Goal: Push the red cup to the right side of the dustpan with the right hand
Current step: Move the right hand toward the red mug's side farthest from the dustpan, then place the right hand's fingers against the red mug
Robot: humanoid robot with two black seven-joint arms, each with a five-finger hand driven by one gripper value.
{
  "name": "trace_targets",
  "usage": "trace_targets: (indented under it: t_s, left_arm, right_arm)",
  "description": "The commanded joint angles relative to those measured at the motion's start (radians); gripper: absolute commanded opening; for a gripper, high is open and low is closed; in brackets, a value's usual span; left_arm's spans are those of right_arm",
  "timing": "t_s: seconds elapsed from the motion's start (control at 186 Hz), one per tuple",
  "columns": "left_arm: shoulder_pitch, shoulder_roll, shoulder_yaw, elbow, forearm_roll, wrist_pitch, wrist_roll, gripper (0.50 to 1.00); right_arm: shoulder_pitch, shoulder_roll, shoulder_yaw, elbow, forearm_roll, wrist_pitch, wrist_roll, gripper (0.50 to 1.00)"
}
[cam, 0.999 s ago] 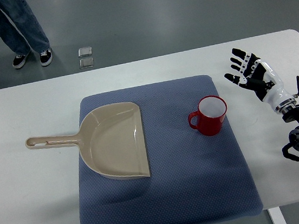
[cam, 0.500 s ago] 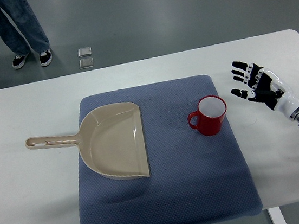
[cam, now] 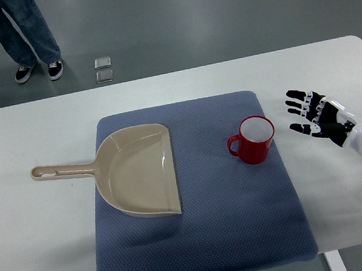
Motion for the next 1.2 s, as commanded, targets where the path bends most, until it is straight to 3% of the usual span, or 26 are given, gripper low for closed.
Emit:
trace_targets:
  t_s: [0.0,1.193]
  left_arm:
    - [0.000,0.000,0.000,0.000,0.000,0.000,0.000,1.000]
    - [0.000,0.000,0.000,0.000,0.000,0.000,0.000,1.000]
  right_arm:
    - [-0.006,0.002,-0.001,0.012,0.000,-0.001,0.000,0.921]
    - [-0.012,0.085,-0.001,0.051,-0.065,-0.001,0.000,0.921]
